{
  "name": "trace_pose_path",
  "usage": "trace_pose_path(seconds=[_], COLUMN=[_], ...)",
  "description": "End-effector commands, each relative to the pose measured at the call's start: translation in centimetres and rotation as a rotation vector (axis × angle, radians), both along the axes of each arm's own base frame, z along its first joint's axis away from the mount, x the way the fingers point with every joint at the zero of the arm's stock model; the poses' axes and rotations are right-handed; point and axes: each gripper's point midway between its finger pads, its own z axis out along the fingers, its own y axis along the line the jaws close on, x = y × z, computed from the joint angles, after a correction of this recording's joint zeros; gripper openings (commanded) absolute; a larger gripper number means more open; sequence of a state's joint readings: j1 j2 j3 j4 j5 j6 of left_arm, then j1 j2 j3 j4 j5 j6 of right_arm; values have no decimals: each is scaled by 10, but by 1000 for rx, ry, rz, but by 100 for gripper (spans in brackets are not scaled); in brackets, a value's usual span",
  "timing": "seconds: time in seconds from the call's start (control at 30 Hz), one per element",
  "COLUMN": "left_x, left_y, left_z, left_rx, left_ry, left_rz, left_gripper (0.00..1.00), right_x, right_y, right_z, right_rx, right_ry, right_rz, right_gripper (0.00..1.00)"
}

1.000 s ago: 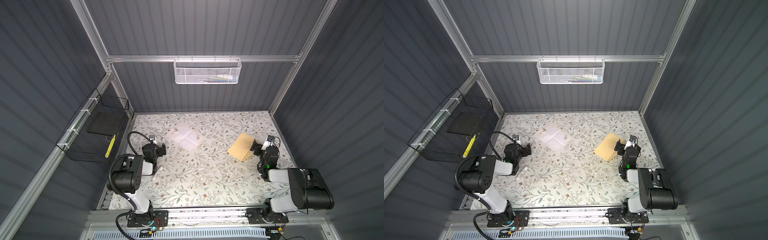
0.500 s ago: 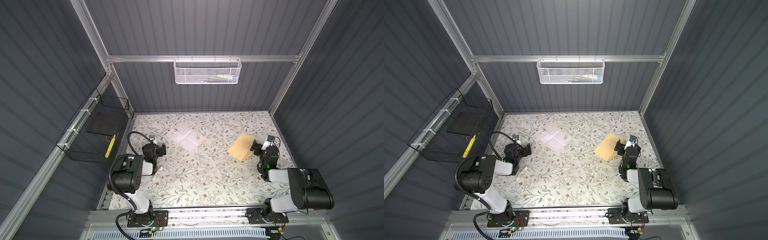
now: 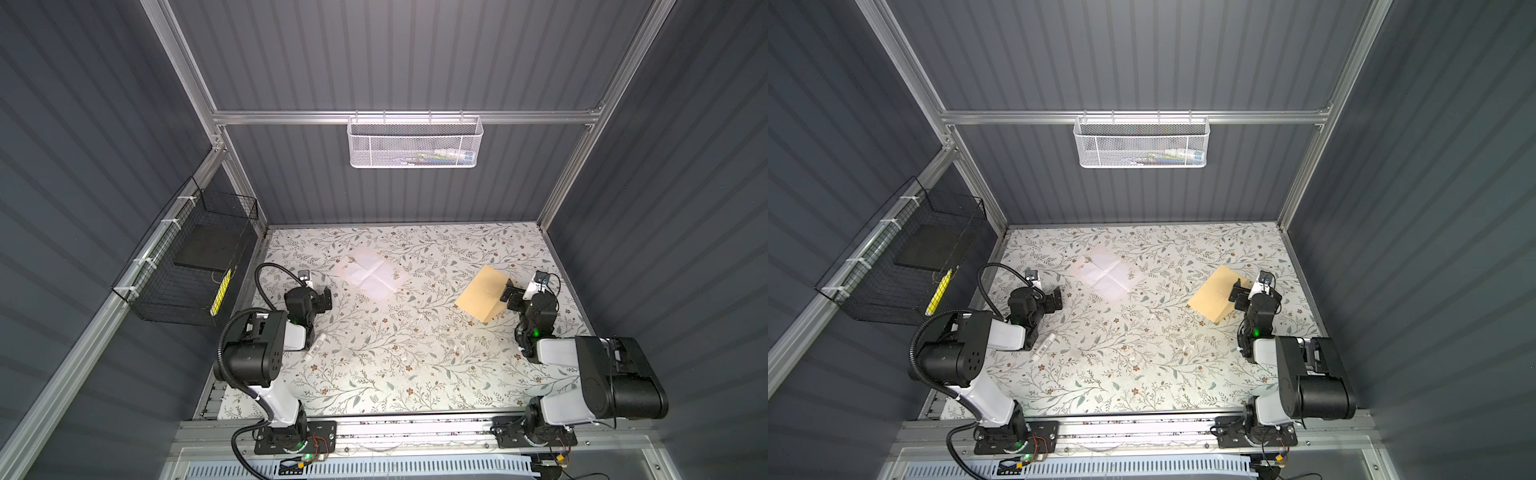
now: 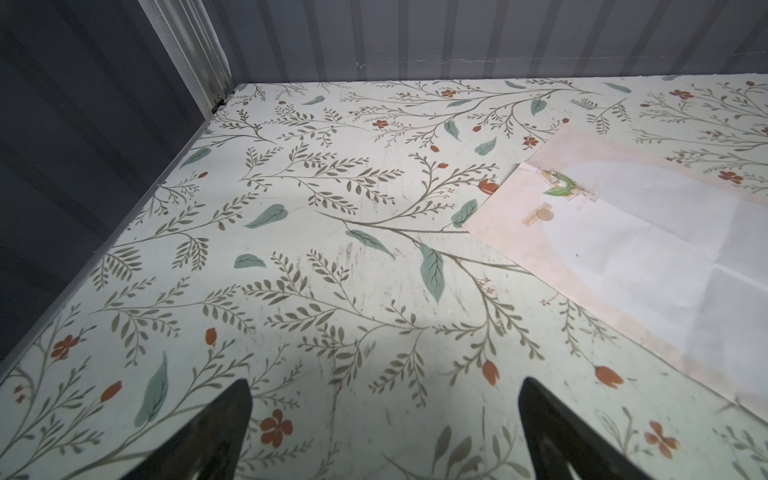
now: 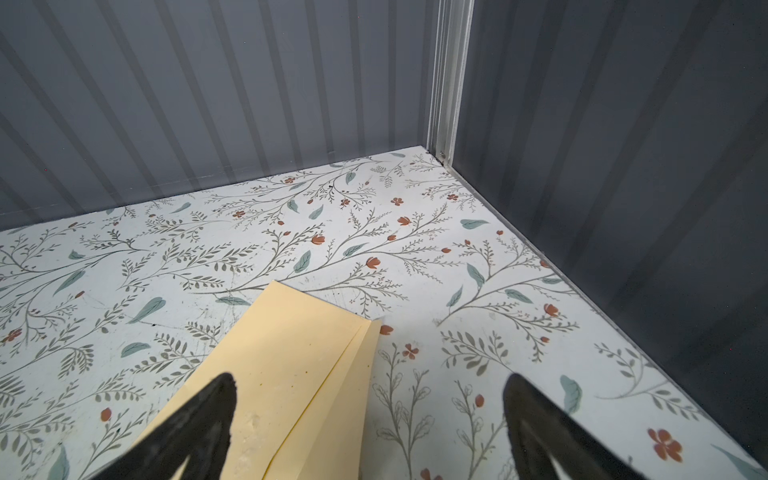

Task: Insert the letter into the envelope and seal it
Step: 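Move both grippers toward the white letter sheet in the table centre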

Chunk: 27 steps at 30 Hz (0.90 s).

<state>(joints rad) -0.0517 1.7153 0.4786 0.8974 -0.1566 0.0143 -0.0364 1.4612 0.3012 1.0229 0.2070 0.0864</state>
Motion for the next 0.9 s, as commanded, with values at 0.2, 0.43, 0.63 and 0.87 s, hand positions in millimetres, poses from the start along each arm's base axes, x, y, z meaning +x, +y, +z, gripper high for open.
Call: trace_pose_path(seconds=[0.2, 0.43, 0.63, 0.87], left_x=[0, 29, 60, 105], left_y=[-11, -56, -124, -164], left_z=[27, 123, 123, 86], left_rx=[10, -288, -409, -469], left_ry=[5, 156, 399, 503], left_rz=[-53, -95, -237, -340], left_gripper=[100, 100, 100, 99], right_x=[-10, -37, -60, -72], right_y=[9, 80, 159, 236], right_z=[29, 77, 90, 70], right_rx=[-59, 339, 656, 779], right_ry=[-39, 193, 402, 592], right_rz=[-6, 211, 421, 521], right_gripper=[99, 99, 99, 99])
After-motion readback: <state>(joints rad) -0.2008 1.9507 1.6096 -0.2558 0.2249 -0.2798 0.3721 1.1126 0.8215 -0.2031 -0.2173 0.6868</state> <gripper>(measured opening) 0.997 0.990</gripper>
